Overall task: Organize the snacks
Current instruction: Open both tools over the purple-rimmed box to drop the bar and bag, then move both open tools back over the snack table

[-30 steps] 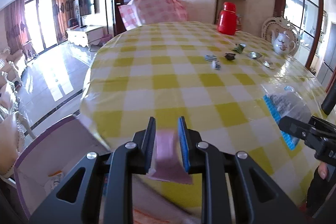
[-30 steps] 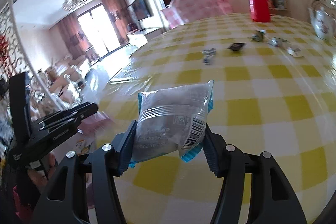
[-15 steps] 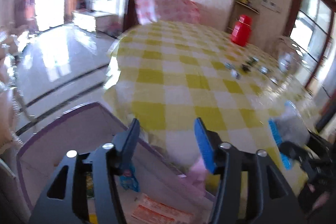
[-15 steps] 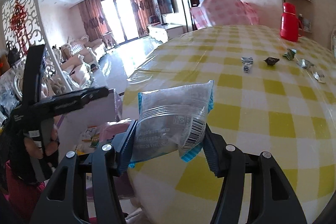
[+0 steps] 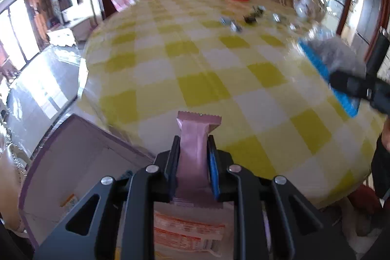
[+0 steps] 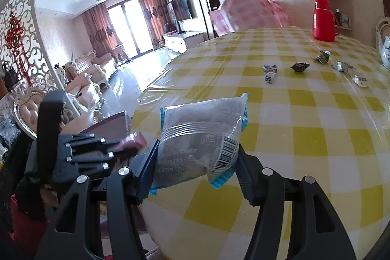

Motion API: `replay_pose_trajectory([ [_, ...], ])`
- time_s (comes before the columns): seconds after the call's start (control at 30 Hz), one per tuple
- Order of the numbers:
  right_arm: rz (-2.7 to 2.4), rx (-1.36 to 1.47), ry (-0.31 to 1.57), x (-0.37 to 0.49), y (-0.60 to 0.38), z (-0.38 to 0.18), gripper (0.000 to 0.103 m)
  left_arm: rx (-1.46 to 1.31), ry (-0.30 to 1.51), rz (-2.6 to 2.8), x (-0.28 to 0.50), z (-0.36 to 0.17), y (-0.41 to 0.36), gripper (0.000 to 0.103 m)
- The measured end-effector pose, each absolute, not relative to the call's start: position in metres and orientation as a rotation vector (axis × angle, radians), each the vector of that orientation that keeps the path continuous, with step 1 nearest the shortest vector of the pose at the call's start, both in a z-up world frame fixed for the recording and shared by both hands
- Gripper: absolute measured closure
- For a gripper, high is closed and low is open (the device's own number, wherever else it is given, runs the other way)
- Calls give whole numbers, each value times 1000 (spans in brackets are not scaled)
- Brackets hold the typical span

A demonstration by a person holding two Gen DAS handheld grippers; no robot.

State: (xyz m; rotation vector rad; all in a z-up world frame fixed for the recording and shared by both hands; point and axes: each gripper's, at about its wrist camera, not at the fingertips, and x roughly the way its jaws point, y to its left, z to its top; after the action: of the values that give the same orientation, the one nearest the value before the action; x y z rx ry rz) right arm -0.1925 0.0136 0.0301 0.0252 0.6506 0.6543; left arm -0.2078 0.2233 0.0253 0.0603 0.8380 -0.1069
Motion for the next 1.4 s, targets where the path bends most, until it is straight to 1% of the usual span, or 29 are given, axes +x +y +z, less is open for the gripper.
replay_pose_trajectory([
  [0.13,758,-32,659,-211,42,31,45,64,808,-9,-223,48,252,82],
  [0.27,870,-139,665,-238,83,27,45,49,797,135,-243,64,303,82],
  [0.43,1011,-293,691,-272,139,12,45,29,796,252,-266,74,349,81],
  [0.5,1101,-346,717,-286,162,5,44,30,806,268,-272,76,358,80],
  [0.53,1145,-364,725,-293,170,2,42,35,808,279,-273,77,360,67],
  [0.57,1159,-370,713,-297,173,1,40,33,799,297,-275,79,362,32],
  [0.6,1162,-375,691,-300,174,3,36,32,782,323,-275,81,362,16],
  [0.63,1158,-380,669,-301,173,5,33,34,761,348,-275,83,361,7],
  [0.77,1065,-318,615,-284,144,18,30,16,724,319,-271,90,348,7],
  [0.93,827,-145,586,-239,71,35,17,30,663,292,-254,97,306,2],
  [1.13,494,141,596,-174,-61,44,16,-181,623,11,-213,116,235,2],
  [1.23,388,360,683,-136,-134,31,16,-239,672,-121,-166,117,188,2],
  [1.3,318,420,716,-117,-168,21,16,-237,753,-169,-124,105,152,2],
  [1.4,239,428,730,-97,-208,13,16,-229,852,-168,-61,81,110,2],
])
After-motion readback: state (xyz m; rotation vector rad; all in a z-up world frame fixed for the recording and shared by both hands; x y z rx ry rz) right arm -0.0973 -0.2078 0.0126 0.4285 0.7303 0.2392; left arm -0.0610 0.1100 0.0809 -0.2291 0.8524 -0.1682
